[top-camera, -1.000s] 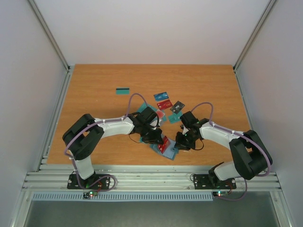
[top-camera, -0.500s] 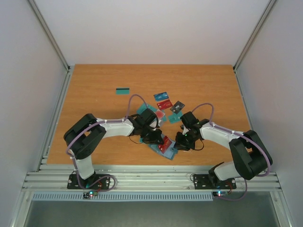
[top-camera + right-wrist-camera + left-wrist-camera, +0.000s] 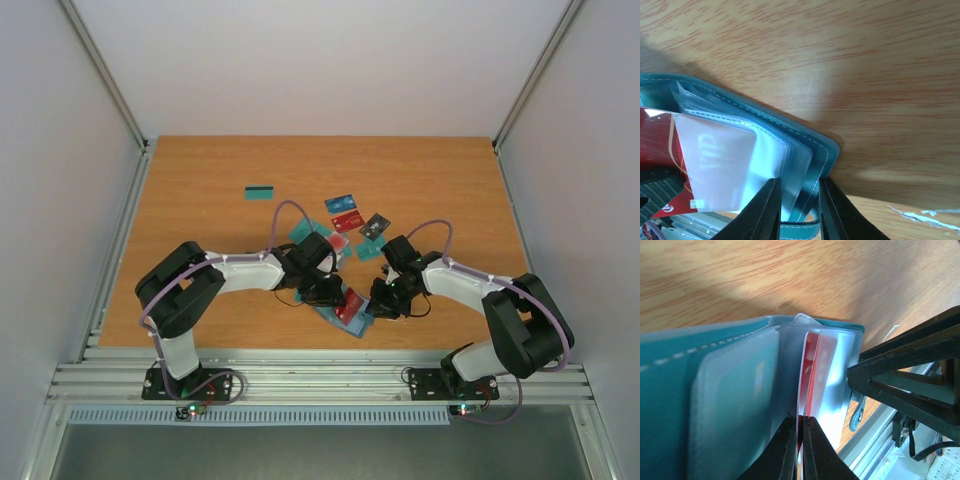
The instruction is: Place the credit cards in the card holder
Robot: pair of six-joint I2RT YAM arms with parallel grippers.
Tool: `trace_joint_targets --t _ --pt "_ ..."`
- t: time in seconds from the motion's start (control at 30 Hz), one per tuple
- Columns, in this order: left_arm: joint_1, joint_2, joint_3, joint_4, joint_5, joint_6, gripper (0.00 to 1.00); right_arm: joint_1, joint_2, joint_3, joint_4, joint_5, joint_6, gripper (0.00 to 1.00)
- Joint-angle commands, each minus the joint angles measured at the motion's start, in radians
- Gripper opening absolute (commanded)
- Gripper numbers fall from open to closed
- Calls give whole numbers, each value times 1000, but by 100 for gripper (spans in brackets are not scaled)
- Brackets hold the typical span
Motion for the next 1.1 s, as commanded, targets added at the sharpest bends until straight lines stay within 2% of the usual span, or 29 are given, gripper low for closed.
trace_joint_targets --t 0.0,0.43,0.8,1.07 --pt "-28 15 4 -51 -52 14 7 15 50 -35 95 -41 20 24" --pt "-40 -2 122 -299 -111 110 30 16 83 -15 119 -38 9 24" --pt "-41 47 210 -431 -179 169 40 11 141 72 92 -20 -55 23" --pt "-41 119 286 -483 -197 143 45 3 186 176 36 -13 -117 23"
